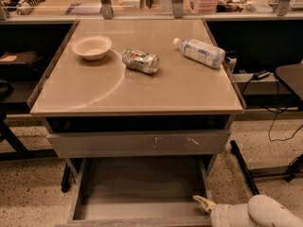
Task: Open middle drawer
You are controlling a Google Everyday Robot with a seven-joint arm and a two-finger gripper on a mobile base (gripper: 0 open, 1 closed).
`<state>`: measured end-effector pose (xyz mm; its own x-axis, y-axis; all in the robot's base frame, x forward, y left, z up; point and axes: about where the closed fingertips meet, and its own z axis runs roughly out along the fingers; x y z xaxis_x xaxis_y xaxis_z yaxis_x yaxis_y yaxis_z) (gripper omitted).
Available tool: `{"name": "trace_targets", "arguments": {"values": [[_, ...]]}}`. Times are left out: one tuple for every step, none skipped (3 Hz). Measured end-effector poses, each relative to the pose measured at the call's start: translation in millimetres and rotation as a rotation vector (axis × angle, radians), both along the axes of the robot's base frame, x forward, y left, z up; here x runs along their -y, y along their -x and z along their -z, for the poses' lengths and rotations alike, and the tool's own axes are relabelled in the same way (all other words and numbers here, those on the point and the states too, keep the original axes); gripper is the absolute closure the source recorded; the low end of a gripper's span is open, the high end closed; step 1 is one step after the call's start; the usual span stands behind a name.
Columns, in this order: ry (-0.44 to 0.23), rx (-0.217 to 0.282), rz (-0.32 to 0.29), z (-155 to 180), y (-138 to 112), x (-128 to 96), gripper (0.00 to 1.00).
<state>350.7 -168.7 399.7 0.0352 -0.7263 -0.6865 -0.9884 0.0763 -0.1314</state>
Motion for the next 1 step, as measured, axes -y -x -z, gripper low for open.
{"name": "trace_targets", "arguments": {"values": [[0.0, 0.0, 0.0, 0.0, 0.0, 0.0, 0.0]]}}
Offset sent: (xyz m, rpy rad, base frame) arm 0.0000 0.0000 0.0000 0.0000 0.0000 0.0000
